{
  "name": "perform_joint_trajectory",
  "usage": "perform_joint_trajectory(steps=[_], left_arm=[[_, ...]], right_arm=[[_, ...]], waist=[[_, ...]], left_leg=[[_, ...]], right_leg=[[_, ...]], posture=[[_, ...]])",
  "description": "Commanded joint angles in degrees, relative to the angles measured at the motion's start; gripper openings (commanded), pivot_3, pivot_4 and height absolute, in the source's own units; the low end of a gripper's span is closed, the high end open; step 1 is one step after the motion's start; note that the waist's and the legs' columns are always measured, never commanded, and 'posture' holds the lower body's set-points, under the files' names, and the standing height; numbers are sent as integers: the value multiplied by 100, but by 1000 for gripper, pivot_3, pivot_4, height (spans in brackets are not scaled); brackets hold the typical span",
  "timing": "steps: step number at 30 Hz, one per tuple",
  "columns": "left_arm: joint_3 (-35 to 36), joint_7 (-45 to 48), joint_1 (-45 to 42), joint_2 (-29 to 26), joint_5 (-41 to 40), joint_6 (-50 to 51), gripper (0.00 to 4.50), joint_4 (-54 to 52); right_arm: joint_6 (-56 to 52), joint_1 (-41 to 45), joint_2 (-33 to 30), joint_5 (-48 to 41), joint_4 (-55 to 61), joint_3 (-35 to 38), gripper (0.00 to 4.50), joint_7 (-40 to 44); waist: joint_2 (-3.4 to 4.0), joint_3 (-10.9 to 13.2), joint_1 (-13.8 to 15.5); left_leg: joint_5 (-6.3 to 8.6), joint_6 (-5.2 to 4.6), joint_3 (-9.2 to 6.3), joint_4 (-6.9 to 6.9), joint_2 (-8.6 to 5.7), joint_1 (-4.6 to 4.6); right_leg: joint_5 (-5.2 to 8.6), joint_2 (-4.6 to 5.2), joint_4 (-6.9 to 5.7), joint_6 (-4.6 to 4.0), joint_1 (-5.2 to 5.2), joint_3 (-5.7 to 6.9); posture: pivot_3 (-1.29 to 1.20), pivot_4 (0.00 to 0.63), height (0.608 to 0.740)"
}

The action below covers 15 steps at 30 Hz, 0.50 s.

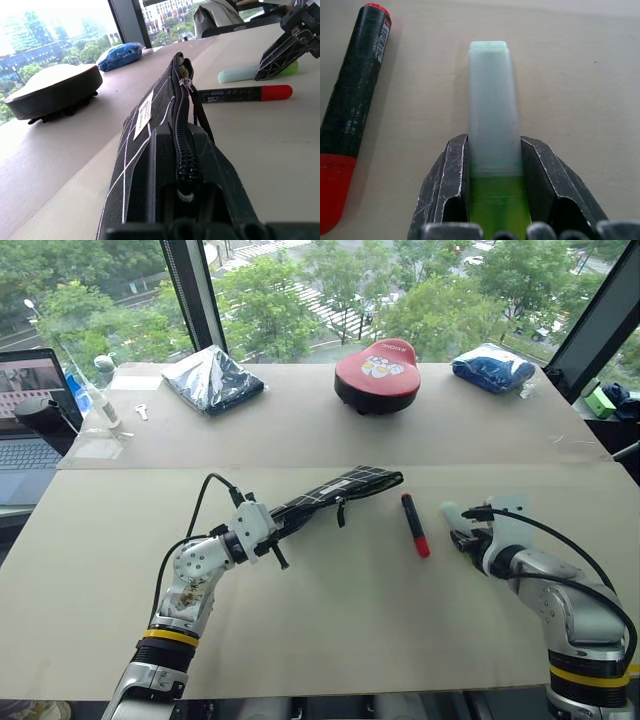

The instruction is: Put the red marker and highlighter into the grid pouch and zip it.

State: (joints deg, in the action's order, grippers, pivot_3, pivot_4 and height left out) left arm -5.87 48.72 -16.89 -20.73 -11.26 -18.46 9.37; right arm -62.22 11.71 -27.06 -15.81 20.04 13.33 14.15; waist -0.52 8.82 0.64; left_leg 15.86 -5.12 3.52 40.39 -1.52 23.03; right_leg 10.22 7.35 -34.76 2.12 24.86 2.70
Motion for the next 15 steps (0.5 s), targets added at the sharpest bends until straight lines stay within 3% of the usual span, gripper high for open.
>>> perform_joint_trajectory(steps=[1, 8, 11, 15], left_arm=[[73, -35, -52, -23, -87, -7, 0, -261], [56, 9, -92, -17, -94, -13, 0, -223], [53, 19, -101, -15, -94, -20, 0, -215], [38, 17, -103, 4, -84, -31, 0, -219]], right_arm=[[1173, 377, -373, 217, -169, 76, 1064, 262], [3045, 631, -1783, 238, 69, -508, 1064, 2226], [3260, 677, -2274, 308, 148, -975, 1064, 2879], [3264, 797, -2423, 280, 186, -1358, 1064, 3296]], waist=[[1, 0, 0], [1, 1, 1], [-1, 2, -5], [-3, 3, 8]], left_leg=[[0, 0, 1, 0, -2, 1], [0, 0, 2, -2, -5, 7], [2, -3, 1, -1, 1, 5], [2, -3, 1, 2, 2, 6]], right_leg=[[0, 0, -2, 0, 4, -3], [2, -2, 1, 3, 11, -3], [2, -4, 7, 4, 4, 0], [2, -2, 9, 3, 3, -1]], posture=[[0, 150, 740], [0, 150, 740], [0, 150, 740], [0, 150, 740]])
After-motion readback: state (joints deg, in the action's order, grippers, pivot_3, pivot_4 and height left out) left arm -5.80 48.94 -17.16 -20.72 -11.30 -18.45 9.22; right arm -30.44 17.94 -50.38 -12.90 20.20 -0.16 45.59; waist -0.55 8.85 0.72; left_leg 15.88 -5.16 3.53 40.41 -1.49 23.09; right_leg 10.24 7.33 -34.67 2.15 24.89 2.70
